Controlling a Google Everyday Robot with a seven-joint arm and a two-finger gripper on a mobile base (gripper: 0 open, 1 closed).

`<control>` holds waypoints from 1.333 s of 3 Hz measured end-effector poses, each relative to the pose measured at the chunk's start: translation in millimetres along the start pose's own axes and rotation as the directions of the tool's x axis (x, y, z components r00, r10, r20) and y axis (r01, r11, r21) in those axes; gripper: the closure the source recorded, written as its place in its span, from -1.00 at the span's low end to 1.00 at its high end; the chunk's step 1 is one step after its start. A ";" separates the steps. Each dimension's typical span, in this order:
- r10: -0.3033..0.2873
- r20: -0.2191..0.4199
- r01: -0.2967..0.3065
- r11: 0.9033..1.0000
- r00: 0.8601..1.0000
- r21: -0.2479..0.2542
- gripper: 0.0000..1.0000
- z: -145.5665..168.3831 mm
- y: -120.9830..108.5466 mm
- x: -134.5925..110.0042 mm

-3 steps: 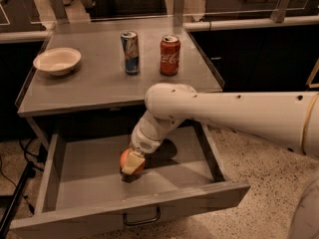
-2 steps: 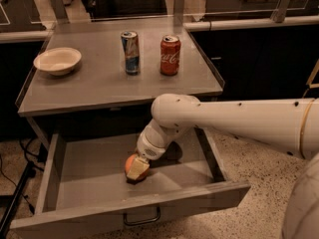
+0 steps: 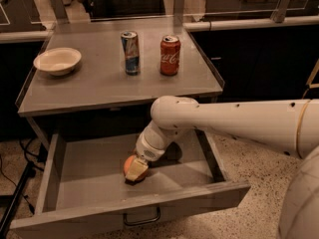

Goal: Place orange into top drawer

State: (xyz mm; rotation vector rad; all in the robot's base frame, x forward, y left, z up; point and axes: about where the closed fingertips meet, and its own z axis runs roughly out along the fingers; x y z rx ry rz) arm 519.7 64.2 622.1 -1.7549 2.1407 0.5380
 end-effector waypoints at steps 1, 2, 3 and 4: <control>0.000 0.000 0.000 1.000 1.000 0.000 0.00 0.0 0.0 0.0; 0.000 0.000 0.000 1.000 1.000 0.000 -0.47 0.0 0.0 0.0; 0.000 0.000 0.000 1.000 1.000 0.000 -1.00 0.1 0.1 0.0; 0.000 0.000 0.000 1.000 1.000 0.000 -1.00 0.1 0.1 0.0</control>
Offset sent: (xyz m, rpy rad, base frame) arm 0.0000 0.0000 0.0000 0.0000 0.0000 0.0000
